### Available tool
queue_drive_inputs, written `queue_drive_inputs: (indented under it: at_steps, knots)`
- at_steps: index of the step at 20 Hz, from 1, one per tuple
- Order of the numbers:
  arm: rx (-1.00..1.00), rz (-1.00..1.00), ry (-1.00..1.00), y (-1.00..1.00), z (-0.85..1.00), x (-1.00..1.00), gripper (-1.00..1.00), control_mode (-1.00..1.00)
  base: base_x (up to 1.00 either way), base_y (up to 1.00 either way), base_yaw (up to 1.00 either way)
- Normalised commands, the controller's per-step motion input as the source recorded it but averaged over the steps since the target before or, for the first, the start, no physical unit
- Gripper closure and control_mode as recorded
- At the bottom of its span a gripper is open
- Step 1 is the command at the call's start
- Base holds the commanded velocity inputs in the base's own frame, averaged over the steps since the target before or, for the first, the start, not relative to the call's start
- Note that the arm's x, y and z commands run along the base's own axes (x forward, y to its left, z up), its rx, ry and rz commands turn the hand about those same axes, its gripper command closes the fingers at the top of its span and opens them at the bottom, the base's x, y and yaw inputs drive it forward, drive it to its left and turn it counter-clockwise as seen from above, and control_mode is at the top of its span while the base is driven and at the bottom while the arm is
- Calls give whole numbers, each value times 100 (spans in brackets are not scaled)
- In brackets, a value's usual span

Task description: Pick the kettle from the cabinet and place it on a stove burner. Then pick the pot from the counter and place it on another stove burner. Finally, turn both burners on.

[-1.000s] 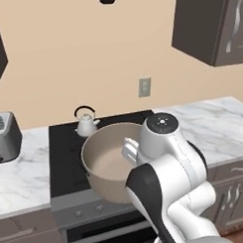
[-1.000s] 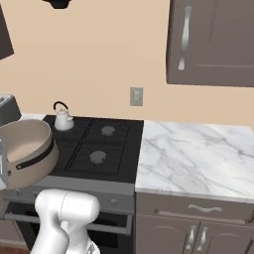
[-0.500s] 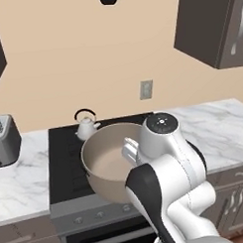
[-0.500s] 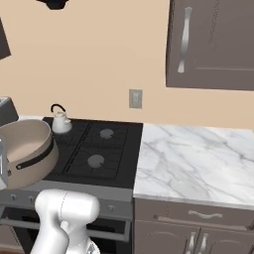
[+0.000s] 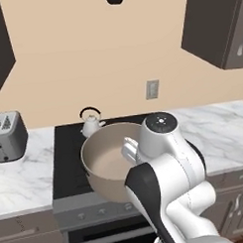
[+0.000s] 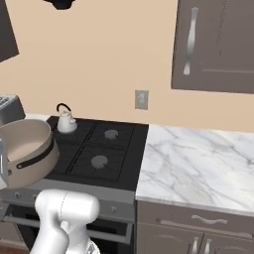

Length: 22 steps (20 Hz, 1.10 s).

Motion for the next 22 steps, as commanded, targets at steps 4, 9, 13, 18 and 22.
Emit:
queue_drive_inputs:
  at_steps: [4, 9, 13, 18, 22]
  knots:
    - [0, 0, 0, 0, 0, 0, 100, 100, 9, -9, 22]
    - [0, 0, 0, 0, 0, 0, 100, 100, 9, -26, 18]
    - [0, 0, 0, 0, 0, 0, 100, 100, 18, -33, 16]
    - [0, 0, 0, 0, 0, 0, 100, 100, 25, -26, 16]
    - [0, 0, 0, 0, 0, 0, 100, 100, 34, -11, 12]
